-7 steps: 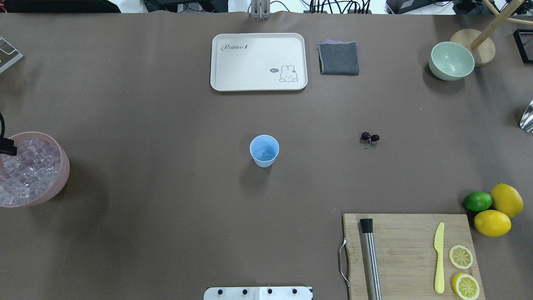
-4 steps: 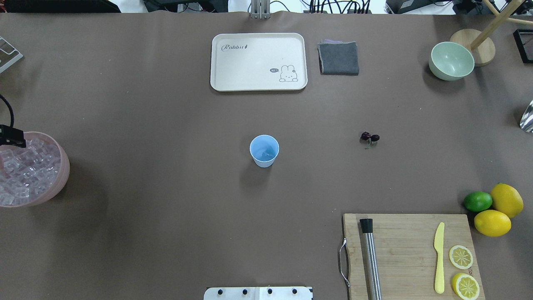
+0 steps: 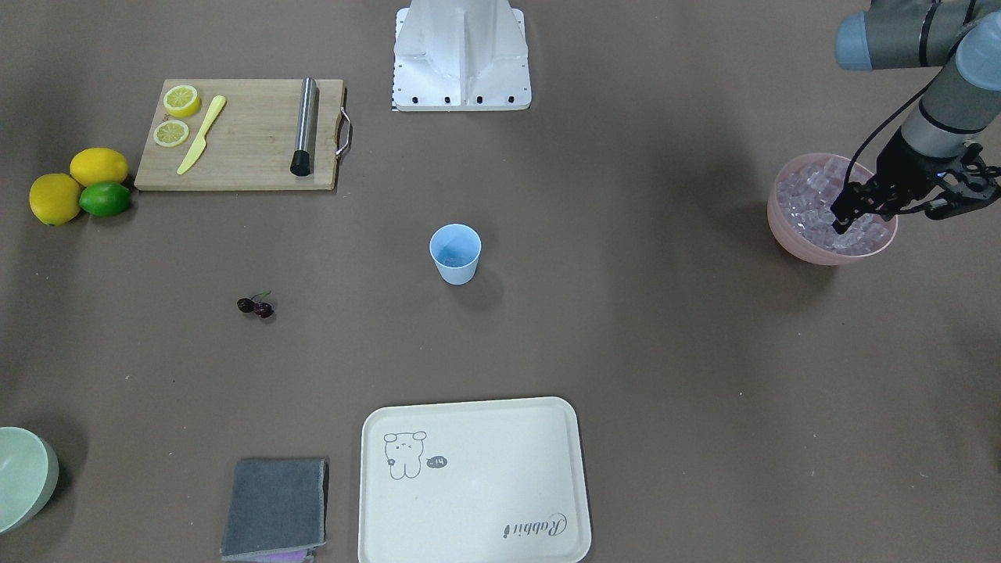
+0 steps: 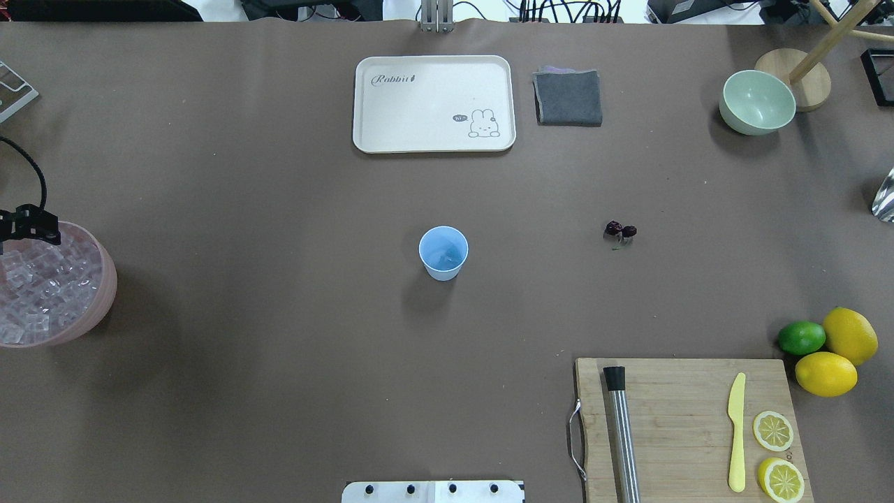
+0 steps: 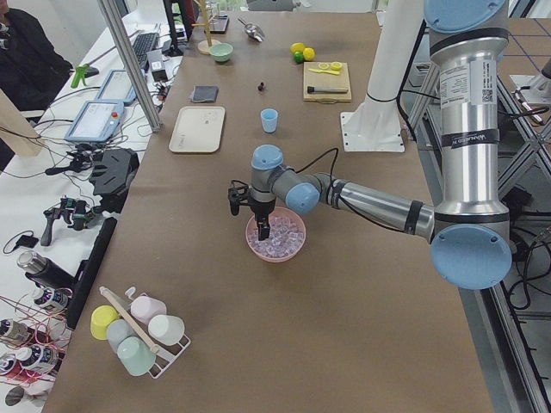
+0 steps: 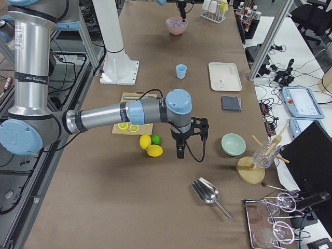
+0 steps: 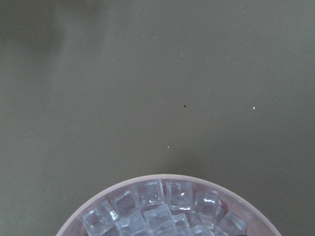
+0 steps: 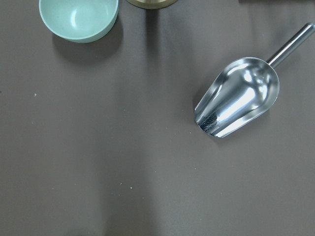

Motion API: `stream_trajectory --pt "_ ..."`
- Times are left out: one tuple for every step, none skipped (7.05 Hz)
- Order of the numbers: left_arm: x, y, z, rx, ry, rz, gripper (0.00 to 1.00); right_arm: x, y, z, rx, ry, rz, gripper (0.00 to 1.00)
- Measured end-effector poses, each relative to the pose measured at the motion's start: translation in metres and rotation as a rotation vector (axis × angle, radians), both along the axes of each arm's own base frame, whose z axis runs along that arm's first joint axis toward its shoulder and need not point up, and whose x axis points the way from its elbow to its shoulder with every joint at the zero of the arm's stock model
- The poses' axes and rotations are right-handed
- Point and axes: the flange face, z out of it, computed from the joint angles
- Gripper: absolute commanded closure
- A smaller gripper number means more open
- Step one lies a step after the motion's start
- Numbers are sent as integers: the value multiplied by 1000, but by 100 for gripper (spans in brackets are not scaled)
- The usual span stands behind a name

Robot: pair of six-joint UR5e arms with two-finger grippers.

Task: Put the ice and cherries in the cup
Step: 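Lower the left gripper into the bowl and grasp another ice cube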

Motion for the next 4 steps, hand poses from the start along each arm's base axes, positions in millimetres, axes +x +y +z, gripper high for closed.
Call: stream_trajectory --pt "0 2 4 -8 -1 6 15 0 0 1 -4 -1 0 0" --pt "-2 5 9 -17 -5 9 15 0 2 4 -10 -4 0 0" --pt "-3 7 12 -23 -7 10 15 0 4 5 -15 -6 0 0" --pt "-4 8 14 -27 -9 10 15 0 4 7 -18 -7 0 0"
